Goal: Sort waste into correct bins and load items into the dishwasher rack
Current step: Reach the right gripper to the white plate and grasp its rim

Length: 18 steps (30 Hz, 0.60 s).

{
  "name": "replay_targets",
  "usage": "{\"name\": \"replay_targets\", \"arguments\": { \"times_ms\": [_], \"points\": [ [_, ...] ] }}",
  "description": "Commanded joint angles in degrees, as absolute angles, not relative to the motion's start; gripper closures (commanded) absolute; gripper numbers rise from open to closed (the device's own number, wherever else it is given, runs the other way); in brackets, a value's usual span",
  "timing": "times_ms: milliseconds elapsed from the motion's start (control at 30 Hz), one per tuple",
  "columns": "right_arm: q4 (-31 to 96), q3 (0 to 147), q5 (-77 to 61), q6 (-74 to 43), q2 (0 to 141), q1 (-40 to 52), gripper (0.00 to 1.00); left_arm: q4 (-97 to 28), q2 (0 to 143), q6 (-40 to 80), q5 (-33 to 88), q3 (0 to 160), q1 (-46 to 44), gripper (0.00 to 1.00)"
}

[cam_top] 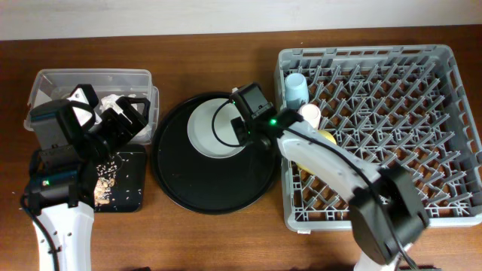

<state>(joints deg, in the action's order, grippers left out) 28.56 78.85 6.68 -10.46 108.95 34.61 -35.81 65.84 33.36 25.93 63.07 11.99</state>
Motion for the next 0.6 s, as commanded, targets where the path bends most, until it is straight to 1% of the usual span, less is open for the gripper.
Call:
{"name": "replay_targets", "arguments": {
  "times_ms": [0, 167, 400, 467, 500, 567],
  "points": [
    [24.6, 79.5, 5.8, -11.2, 112.7, 33.7, 0.48, -35.7, 65.6, 32.0, 25.7, 63.9, 12.2, 0.01],
    [20.5, 79.5, 5.4, -11.6, 118.0, 33.6, 0.48, -35.7, 65.5, 32.0, 25.7, 63.9, 12.2, 0.01],
    [20.6, 79.4, 6.0, -14.0, 121.4, 32.4, 0.49, -35.7, 65.6, 32.0, 25.7, 63.9, 12.2, 0.01],
    [21.0, 79.4, 4.7, -14.0, 121.6, 32.3, 0.5, -35.7, 65.6, 32.0, 25.7, 63.9, 12.2, 0.01],
    [21.0, 79.4, 4.2, -14.0, 121.6, 32.3, 0.53, -35.7, 65.6, 32.0, 25.7, 63.9, 12.2, 0.01],
    [20.5, 79.4, 3.4, -14.0, 121.6, 32.3, 0.54, -35.7, 65.5, 32.0, 25.7, 63.9, 12.2, 0.01]
  ]
}}
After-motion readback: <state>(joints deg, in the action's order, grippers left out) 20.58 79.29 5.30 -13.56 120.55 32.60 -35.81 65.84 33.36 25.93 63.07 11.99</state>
